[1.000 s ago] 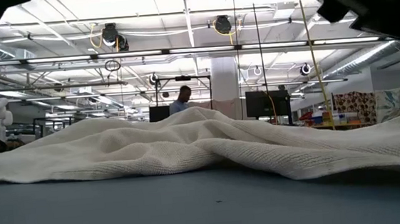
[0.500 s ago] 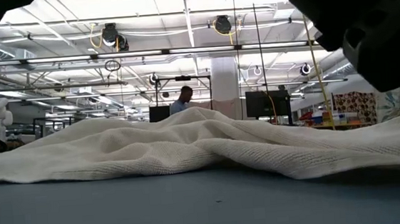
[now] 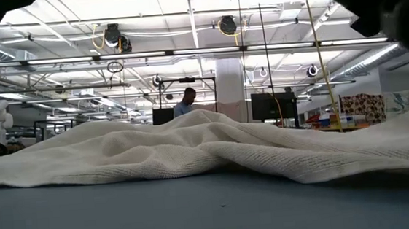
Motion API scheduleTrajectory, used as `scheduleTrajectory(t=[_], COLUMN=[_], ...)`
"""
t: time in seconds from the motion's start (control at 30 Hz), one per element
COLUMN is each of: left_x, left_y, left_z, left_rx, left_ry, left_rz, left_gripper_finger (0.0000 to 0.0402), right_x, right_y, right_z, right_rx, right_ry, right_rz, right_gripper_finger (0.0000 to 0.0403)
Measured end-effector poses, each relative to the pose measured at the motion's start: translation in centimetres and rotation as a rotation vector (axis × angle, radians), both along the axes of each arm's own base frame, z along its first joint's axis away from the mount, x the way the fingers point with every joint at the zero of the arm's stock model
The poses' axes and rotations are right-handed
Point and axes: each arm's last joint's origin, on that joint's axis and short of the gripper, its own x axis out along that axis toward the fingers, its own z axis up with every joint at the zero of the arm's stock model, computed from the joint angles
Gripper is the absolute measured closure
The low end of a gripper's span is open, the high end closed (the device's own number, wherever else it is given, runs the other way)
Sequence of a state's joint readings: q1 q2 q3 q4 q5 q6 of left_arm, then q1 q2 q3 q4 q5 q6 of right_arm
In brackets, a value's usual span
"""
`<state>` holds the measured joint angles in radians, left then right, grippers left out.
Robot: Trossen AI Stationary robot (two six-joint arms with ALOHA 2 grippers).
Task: Roll towel into tight, uniform cylinder
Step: Roll the white towel
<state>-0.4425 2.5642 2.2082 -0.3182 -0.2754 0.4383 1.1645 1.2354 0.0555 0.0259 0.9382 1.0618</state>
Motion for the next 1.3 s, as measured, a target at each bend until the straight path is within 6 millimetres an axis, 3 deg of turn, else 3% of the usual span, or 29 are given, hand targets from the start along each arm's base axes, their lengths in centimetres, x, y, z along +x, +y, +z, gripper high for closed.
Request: scheduleTrajectory(t=[0.1,0.57,0.7,1.0,1.3], left_x=[0.2,0.0,-0.1,-0.3,-0.8], left_y=[-0.2,-2.5,-2.5,-2.8,-2.5], left_z=[-0.3,0.0,0.0,0.0,-0.9], left_rx=[-0.106,-0.349,-0.403,-0.433,-0.353], left_ry=[-0.002,-0.073,-0.059,-0.041,0.031], left_rz=[0.011,0.091,0.136,0.150,0.173], left_gripper_finger=[0.0392,0.0386,0.0354,0.0225,0.0206], right_x=[0.0,0.0,0.0,0.0,0.0], right_y=[0.0,0.0,0.0,0.0,0.1], right_z=[0.0,0.0,0.0,0.0,0.0], right_rx=[0.001,0.003,0.004,0.004,0.007], right_ry=[0.000,0.001,0.003,0.003,0.009], right_rz=[0.000,0.001,0.002,0.002,0.005], right_gripper_finger=[0.0403,0.0403,0.0403,0.0403,0.0403])
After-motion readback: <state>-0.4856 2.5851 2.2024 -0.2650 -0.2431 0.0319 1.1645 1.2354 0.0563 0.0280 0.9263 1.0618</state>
